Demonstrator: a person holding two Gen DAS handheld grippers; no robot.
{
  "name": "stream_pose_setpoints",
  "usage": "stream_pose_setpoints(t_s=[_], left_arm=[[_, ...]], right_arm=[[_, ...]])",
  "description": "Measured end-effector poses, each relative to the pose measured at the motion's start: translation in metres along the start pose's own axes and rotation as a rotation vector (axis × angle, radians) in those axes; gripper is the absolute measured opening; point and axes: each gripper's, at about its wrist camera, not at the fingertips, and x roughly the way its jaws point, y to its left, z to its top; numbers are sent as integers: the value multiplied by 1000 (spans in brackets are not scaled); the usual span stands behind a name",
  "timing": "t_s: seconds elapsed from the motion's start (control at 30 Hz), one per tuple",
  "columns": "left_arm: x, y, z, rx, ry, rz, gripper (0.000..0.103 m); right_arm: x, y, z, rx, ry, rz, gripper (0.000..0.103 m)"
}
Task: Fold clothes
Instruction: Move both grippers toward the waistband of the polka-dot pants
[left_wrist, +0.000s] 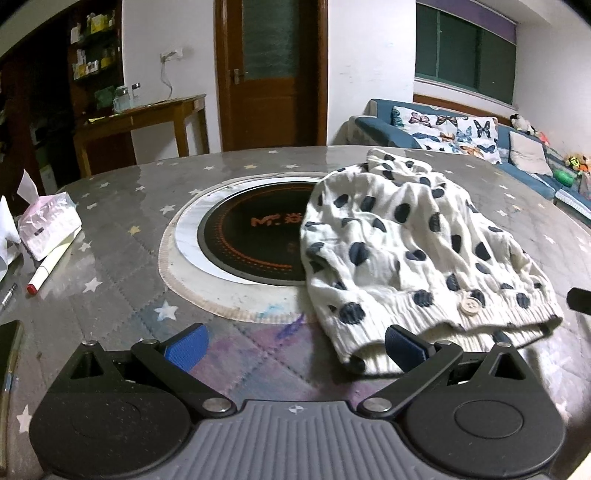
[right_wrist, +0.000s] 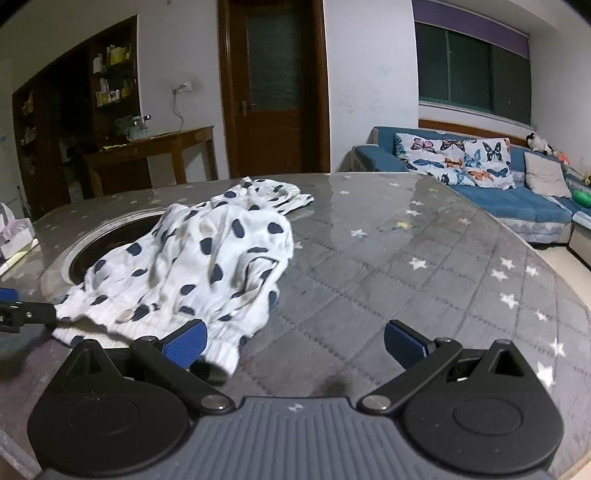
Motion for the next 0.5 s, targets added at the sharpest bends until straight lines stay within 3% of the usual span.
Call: stream_pose_setpoints(t_s=[0.5], left_arm=[[-27, -14, -8, 7, -44, -7, 103]], right_arm=[[-19, 8, -14, 43, 9, 37, 103]])
